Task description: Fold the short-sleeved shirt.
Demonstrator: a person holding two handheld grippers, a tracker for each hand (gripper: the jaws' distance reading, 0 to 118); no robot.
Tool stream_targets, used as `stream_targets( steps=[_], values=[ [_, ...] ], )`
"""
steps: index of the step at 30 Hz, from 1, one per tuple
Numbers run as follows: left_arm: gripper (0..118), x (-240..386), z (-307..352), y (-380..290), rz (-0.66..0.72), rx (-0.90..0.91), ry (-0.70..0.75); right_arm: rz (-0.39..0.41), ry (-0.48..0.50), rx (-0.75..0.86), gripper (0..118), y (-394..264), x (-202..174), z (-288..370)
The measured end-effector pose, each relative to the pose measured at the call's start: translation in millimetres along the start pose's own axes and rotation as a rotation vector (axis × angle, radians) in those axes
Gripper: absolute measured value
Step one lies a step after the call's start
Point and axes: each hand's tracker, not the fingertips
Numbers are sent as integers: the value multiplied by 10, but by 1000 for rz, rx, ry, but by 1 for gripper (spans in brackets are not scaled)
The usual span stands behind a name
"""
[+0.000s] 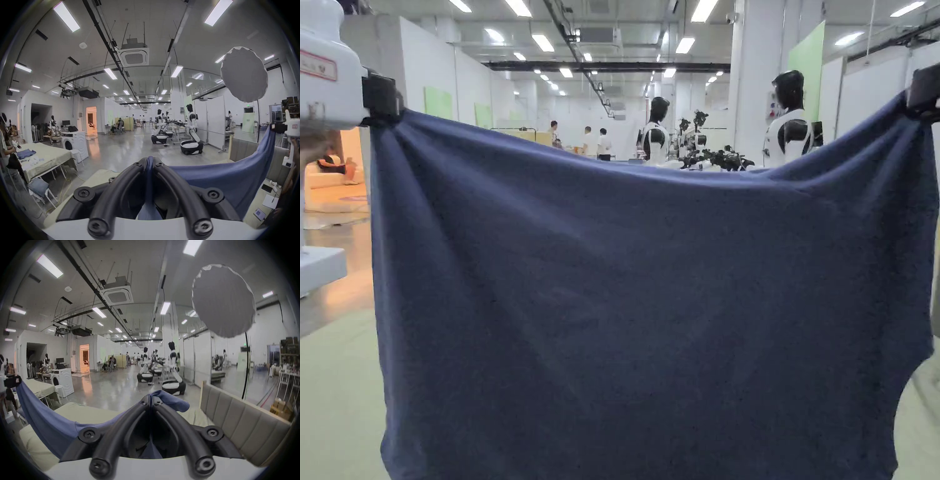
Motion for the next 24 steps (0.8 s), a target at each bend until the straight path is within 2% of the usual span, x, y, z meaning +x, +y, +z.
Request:
stream_targets(
  steps=[1, 4, 6, 8, 12, 16, 20, 24],
  values=[
    [6, 60, 18, 49, 6, 5, 20, 21, -17, 21, 1, 121, -50, -48],
    [6, 34, -82, 135, 58, 46, 27, -1, -17, 33, 1, 416, -130, -227],
    [6, 47, -183, 166, 69, 50, 30, 19, -27, 35, 1, 597, -196, -352],
    [6, 62, -365, 236, 60, 35, 35, 68, -81, 65, 1, 766, -280, -496],
    [6, 94, -595, 324, 66, 43, 33, 49, -77, 49, 1, 994, -345, -782],
    [6, 166, -895, 343, 41, 41, 44, 100, -120, 55, 1, 1160, -390, -1095],
    [6, 237, -1176, 333, 45, 39, 61, 55, -140, 87, 1, 1291, -371, -1374],
    [6, 322, -1388, 360, 36, 39, 78, 49, -154, 88, 1, 1373, -397, -1623]
  ],
)
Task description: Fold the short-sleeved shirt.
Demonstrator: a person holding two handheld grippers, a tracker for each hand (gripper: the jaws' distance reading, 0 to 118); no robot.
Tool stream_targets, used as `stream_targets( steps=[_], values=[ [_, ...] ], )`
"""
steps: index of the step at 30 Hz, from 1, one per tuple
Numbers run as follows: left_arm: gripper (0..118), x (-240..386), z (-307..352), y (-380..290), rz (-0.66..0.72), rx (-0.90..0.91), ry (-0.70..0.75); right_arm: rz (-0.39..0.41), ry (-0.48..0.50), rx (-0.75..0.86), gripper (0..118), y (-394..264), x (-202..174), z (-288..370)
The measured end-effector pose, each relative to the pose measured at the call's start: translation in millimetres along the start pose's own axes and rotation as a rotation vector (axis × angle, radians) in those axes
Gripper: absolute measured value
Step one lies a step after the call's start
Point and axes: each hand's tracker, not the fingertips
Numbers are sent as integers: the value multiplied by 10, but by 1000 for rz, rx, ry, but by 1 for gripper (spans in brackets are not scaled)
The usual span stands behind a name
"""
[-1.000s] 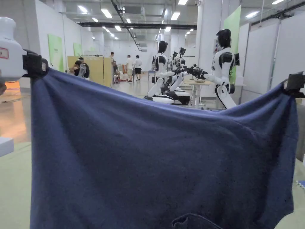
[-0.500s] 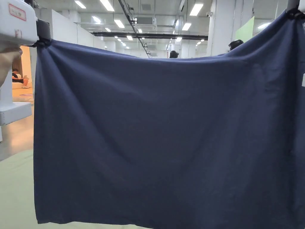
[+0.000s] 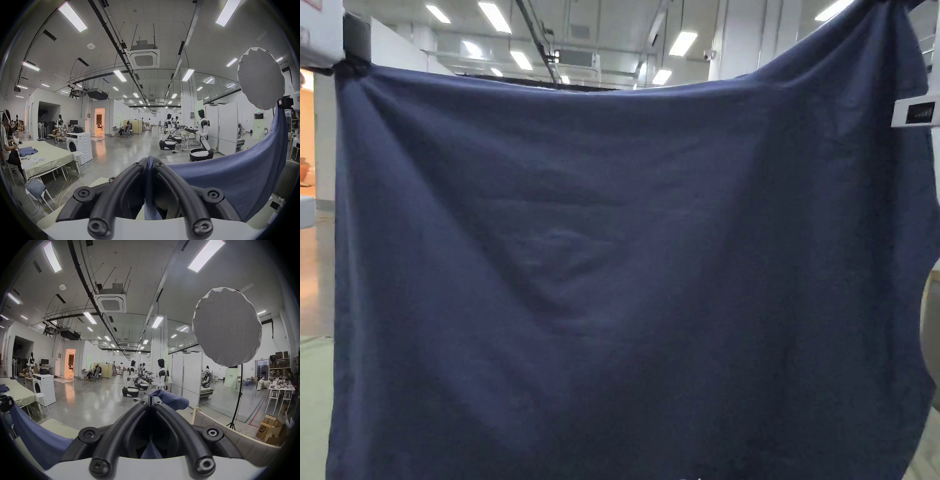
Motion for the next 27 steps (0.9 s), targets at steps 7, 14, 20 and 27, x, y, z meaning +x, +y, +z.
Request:
stream_targets(
  steps=[7, 14, 20, 27],
  values=[
    [6, 34, -462, -15, -14, -9, 30, -9, -7, 0, 1, -20, 26, -64],
    [6, -53, -557, -359, 13, -57, 6, 4, 139, -91, 1, -56, -48, -18],
    [6, -268, -331, -1133, 106, -115, -57, -38, 198, -150, 1, -777, -158, 33],
    [6, -300, 603, -1994, 124, -180, -191, -42, 329, -231, 1, -1759, 22, 933]
  ],
)
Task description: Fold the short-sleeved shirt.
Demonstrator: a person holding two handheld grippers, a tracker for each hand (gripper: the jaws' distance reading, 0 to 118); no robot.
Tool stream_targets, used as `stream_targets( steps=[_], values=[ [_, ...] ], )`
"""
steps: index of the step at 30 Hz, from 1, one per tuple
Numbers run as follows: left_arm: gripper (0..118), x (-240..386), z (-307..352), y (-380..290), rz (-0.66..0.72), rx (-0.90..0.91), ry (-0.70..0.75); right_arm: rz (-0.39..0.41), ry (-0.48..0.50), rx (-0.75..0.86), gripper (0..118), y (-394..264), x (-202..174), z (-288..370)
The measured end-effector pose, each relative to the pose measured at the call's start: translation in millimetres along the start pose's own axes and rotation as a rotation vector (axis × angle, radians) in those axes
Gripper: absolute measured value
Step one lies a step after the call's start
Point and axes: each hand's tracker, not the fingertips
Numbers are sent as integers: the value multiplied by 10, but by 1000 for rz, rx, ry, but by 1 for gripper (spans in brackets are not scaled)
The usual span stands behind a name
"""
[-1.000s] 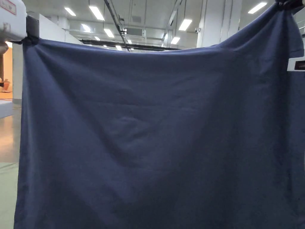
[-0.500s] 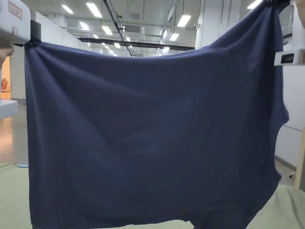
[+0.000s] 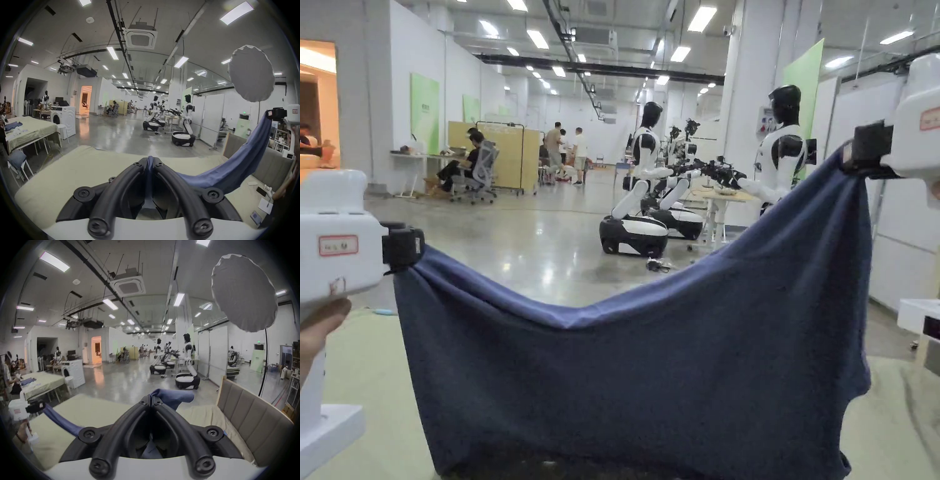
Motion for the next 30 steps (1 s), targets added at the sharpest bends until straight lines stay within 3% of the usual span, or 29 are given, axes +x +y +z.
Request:
stream_targets(
  steps=[3, 6, 9, 13, 16, 19, 22, 27, 28, 29, 30],
  values=[
    [6, -20, 490, -396, 65, -25, -59, -5, 7, -7, 1, -415, -65, 417],
    [6, -35, 1011, -814, 75, -40, -49, -52, 24, -32, 1, -917, -90, 924],
    [6, -128, 1544, -1225, 182, -62, -48, -134, 31, -66, 1, -1415, -96, 1444],
    [6, -231, 2296, -1698, 233, -29, 99, -188, 51, -119, 1, -2034, -151, 2220],
    [6, -299, 2650, -1999, 267, -55, 121, -287, 7, -158, 1, -2485, -178, 2738],
    [6, -379, 2848, -2270, 258, -119, 169, -379, -48, -173, 1, -2864, -17, 2842],
    [6, -476, 2859, -2558, 295, -191, 153, -361, -58, -257, 1, -3192, -43, 2925],
    [8, -454, 2777, -2967, 232, -288, 156, -358, -3, -409, 1, -3722, -63, 2585],
    [17, -453, 2757, -3004, 233, -300, 158, -343, -10, -423, 1, -3817, -80, 2477],
    [41, -440, 2750, -3018, 221, -302, 176, -327, -7, -430, 6, -3892, -100, 2406],
    [60, -434, 2743, -2981, 218, -304, 172, -314, -8, -446, 20, -3978, -114, 2310]
  ],
)
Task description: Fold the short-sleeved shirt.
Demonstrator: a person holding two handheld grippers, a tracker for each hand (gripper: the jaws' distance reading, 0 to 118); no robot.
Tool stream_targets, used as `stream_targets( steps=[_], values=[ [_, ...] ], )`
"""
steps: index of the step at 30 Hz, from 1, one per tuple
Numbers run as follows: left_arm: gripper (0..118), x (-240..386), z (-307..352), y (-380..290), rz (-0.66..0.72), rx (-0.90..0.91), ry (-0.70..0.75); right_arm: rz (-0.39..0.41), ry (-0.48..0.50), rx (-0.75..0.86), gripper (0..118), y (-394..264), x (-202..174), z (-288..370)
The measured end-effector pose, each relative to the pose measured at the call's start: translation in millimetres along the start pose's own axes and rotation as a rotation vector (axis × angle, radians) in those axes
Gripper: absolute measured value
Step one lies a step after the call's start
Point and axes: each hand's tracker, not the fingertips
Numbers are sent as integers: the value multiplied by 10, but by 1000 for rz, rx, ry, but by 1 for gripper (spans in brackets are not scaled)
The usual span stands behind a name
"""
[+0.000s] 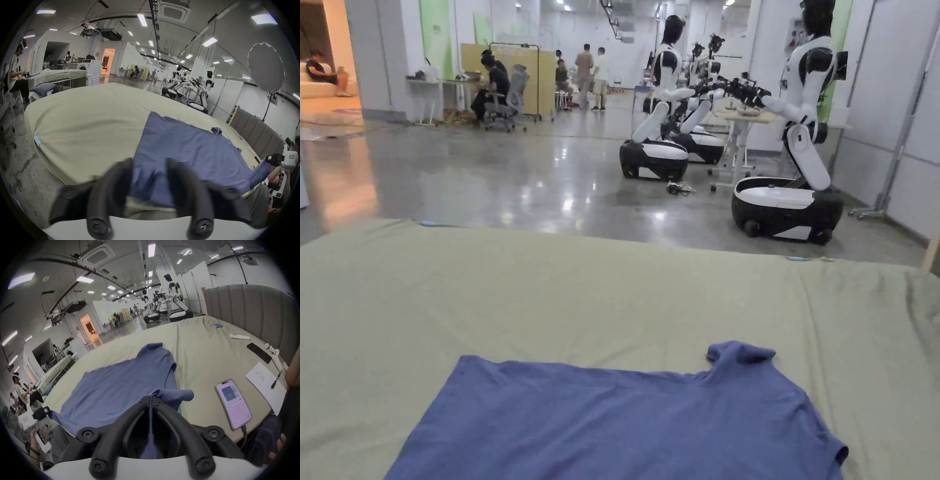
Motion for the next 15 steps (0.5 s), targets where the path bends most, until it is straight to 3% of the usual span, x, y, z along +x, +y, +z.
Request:
stream_targets(
  steps=[1, 5, 9, 15],
  values=[
    [67, 9, 19, 31, -11, 4, 8, -12, -12, -10, 39, -28, 8, -107],
    [67, 162, 191, 229, -128, 95, 63, -104, 33, -18, 86, -108, 60, -262],
    [67, 380, 312, 417, -199, 132, 69, -80, 34, -1, 89, -130, 83, -215],
    [65, 733, 442, 579, -202, 211, -41, 9, 78, 121, 89, -105, -70, -5]
  ],
)
